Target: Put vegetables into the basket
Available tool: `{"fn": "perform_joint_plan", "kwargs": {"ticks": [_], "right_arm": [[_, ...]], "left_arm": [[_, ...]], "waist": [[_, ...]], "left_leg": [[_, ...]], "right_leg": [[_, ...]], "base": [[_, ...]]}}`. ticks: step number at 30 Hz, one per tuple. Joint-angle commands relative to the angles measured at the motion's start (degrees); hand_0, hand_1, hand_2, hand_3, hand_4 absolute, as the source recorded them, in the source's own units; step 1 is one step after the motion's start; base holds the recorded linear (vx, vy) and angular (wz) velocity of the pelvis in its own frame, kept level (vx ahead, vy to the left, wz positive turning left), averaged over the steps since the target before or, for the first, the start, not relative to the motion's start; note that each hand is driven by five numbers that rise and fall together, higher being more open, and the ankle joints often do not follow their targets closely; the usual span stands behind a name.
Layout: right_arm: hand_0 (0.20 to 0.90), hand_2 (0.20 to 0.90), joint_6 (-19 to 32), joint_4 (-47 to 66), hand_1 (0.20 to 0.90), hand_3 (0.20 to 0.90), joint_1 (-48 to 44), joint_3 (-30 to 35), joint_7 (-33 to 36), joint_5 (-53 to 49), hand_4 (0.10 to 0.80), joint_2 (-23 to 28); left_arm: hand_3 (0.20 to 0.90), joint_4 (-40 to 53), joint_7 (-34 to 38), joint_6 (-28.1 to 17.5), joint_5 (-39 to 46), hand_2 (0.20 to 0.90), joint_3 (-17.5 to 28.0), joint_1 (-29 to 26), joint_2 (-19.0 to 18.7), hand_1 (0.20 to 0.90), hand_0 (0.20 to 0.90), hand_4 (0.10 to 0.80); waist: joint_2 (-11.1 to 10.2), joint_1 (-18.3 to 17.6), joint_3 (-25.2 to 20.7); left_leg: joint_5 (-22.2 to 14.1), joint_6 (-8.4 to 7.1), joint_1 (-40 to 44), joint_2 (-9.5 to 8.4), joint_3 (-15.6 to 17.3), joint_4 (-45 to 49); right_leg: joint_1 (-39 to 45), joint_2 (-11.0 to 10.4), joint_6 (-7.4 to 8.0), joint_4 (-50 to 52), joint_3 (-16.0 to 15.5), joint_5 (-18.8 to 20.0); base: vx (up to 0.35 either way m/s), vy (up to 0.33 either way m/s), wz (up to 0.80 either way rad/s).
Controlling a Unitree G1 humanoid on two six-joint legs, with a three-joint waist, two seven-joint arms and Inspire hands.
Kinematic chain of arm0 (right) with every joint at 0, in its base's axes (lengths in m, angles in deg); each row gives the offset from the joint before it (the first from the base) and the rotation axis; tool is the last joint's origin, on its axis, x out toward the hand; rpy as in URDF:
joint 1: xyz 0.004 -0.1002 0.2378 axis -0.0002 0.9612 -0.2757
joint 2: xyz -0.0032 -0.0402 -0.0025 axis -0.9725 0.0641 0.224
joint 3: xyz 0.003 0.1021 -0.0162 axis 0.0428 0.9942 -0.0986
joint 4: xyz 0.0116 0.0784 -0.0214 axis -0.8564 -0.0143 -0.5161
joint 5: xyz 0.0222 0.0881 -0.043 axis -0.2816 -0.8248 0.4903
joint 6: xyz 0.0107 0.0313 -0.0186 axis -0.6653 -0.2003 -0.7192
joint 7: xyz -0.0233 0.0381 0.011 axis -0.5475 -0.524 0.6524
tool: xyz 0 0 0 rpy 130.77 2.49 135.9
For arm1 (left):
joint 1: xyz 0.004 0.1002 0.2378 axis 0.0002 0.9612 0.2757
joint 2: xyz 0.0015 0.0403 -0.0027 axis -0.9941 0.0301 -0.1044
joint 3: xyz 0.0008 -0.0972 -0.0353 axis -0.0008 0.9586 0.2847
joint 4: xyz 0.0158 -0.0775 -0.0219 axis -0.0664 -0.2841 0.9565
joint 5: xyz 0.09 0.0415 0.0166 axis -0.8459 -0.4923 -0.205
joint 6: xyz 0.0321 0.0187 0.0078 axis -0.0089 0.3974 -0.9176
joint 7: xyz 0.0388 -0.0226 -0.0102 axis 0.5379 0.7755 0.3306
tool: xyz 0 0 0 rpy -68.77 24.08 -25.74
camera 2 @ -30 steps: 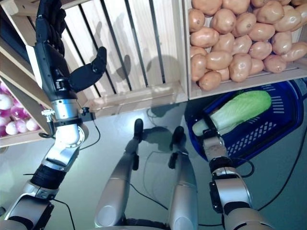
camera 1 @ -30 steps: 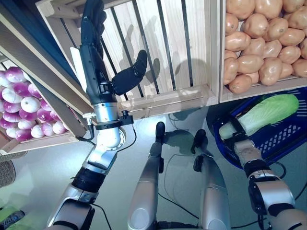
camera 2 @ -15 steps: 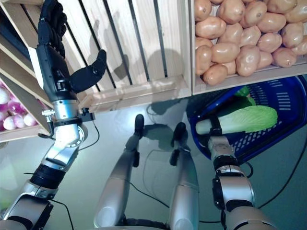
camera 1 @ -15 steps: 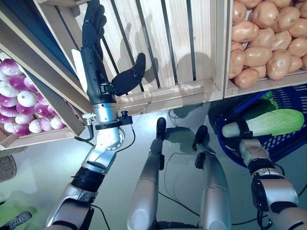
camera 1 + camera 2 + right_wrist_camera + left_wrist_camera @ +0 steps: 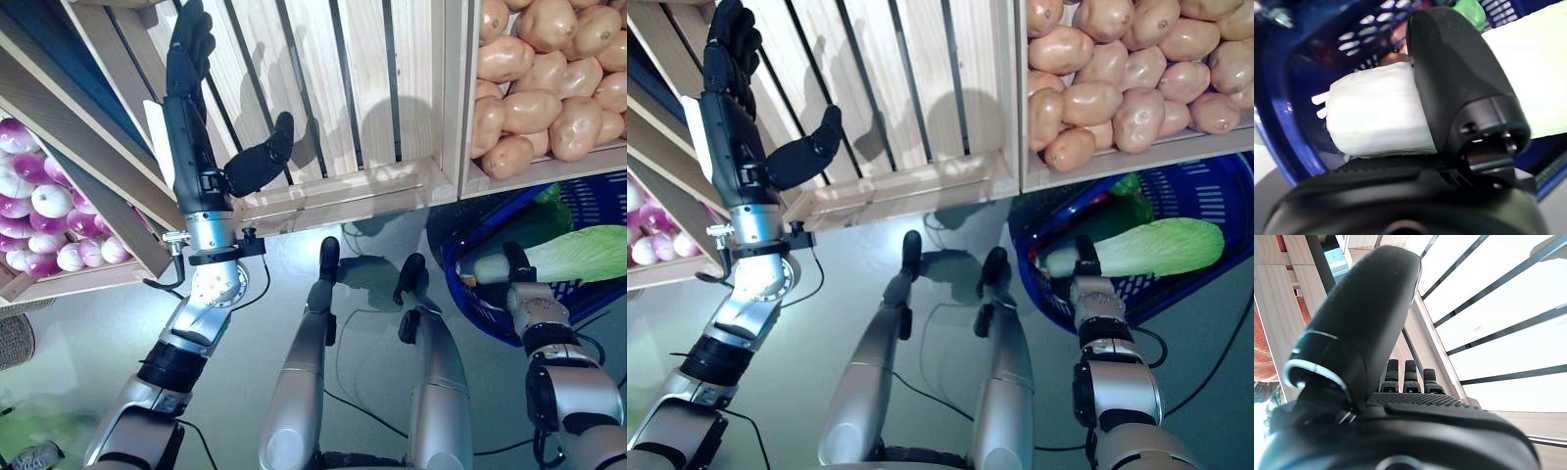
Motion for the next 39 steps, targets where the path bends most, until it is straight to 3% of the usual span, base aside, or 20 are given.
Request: {"fn": "perform_joint_plan", "kwargs": {"ticks": [1, 8, 11, 15, 20, 23, 30, 34, 39], "right_arm": [[0.900, 0.900, -1.2, -0.2, 0.900, 0.900, 6.4, 0.3, 5.7, 7.9, 0.800, 5.2], [0.900, 0.900, -1.7, -3.9, 0.900, 0.900, 9.3, 0.4, 3.6, 12.9, 0.800, 4.7], [0.900, 0.900, -1.1, -3.6, 0.900, 0.900, 11.7, -0.1, 1.8, 17.9, 0.800, 4.1], [0.900, 0.900, 0.8, 1.1, 0.900, 0.900, 17.6, -0.8, 0.8, 24.2, 0.800, 2.4], [0.900, 0.900, 3.7, 11.4, 0.900, 0.900, 28.6, -1.3, -1.4, 33.0, 0.800, -1.8], [0.900, 0.900, 5.0, 21.7, 0.900, 0.900, 36.3, -5.6, -2.0, 42.1, 0.800, -5.8], [0.900, 0.900, 4.1, 27.4, 0.900, 0.900, 44.8, -13.1, -13.9, 59.0, 0.800, -6.3], [0.900, 0.900, 2.3, 21.9, 0.900, 0.900, 45.7, -14.1, -21.6, 52.9, 0.800, -7.7], [0.900, 0.900, 0.8, 15.6, 0.900, 0.900, 45.1, -17.8, -22.7, 60.9, 0.800, -8.7]], "left_arm": [[0.900, 6.1, 0.3, -6.2, -0.5, 0.900, 3.3, -0.2, -3.0, 0.900, 0.900, 0.800], [0.900, 6.9, -6.5, -5.1, 4.8, 0.900, 3.9, 0.9, -4.7, 0.900, 0.900, 0.800], [0.900, 7.8, -16.0, -2.6, 10.2, 0.900, 3.4, 2.4, -5.4, 0.900, 0.900, 0.800], [0.900, 9.3, -25.8, -1.4, 14.6, 0.900, 3.1, 7.3, -5.5, 0.900, 0.900, 0.800], [0.900, 9.8, -40.6, 2.2, 18.6, 0.900, 1.9, 14.7, -2.7, 0.900, 0.900, 0.800], [0.900, 7.9, -49.5, 4.2, 20.3, 0.900, -0.6, 19.6, -1.8, 0.900, 0.900, 0.800], [0.900, -1.9, -57.5, 8.1, 20.0, 0.900, -5.4, 24.9, -1.4, 0.900, 0.900, 0.800], [0.900, -10.0, -59.2, 8.6, 17.3, 0.900, -9.2, 26.3, -1.0, 0.900, 0.900, 0.800], [0.900, -21.3, -57.1, 7.5, 9.2, 0.900, -13.5, 25.6, 0.0, 0.900, 0.900, 0.800]], "waist": [[-0.6, 0.0, 0.0], [-2.4, 0.3, 0.0], [-3.1, 0.5, -0.8], [-3.4, 0.2, -4.7], [-3.4, -1.1, -11.9], [-3.7, -3.3, -17.2], [-3.0, -6.4, -23.7], [-2.8, -7.0, -25.4], [-2.5, -7.4, -26.5]], "left_leg": [[-6.1, 0.75, 0.7, -4.93, 0.3, 5.7], [-6.5, 0.19, 10.8, -3.60, 1.0, 1.7], [-6.6, -0.03, 17.3, -2.26, 1.4, -0.8], [-6.1, -0.13, 22.9, -0.72, 2.5, -4.6], [-5.8, 0.09, 31.6, 0.38, 4.1, -9.9], [-5.2, 0.13, 36.2, 1.18, 5.7, -12.8], [-6.2, 0.51, 41.6, 1.86, 8.3, -14.7], [-7.4, 0.73, 43.9, 1.99, 9.4, -14.9], [-8.5, 0.98, 46.0, 1.96, 9.9, -14.9]], "right_leg": [[6.9, 3.2, 2.09, -9.5, 1.0, 7.4], [18.3, 4.0, 1.90, -14.2, 0.1, 7.2], [25.1, 3.9, 2.03, -16.7, 0.4, 6.9], [30.6, 3.6, 2.49, -19.6, 0.7, 6.9], [38.8, 2.9, 3.37, -24.2, 1.2, 7.4], [42.4, 2.8, 4.05, -26.2, 2.1, 8.0], [45.7, 2.2, 4.91, -27.7, 3.5, 7.6], [47.6, 1.7, 5.36, -28.2, 3.7, 7.1], [49.4, 1.3, 5.80, -28.5, 3.9, 6.5]], "base": [[0.000, 0.000, 0.00], [0.030, 0.017, -0.06], [0.130, 0.066, -0.12], [0.168, 0.109, -0.08], [0.255, 0.162, -0.16], [0.307, 0.145, -0.19], [0.175, 0.128, -0.12], [0.098, 0.083, -0.12], [0.057, 0.052, -0.08]]}}
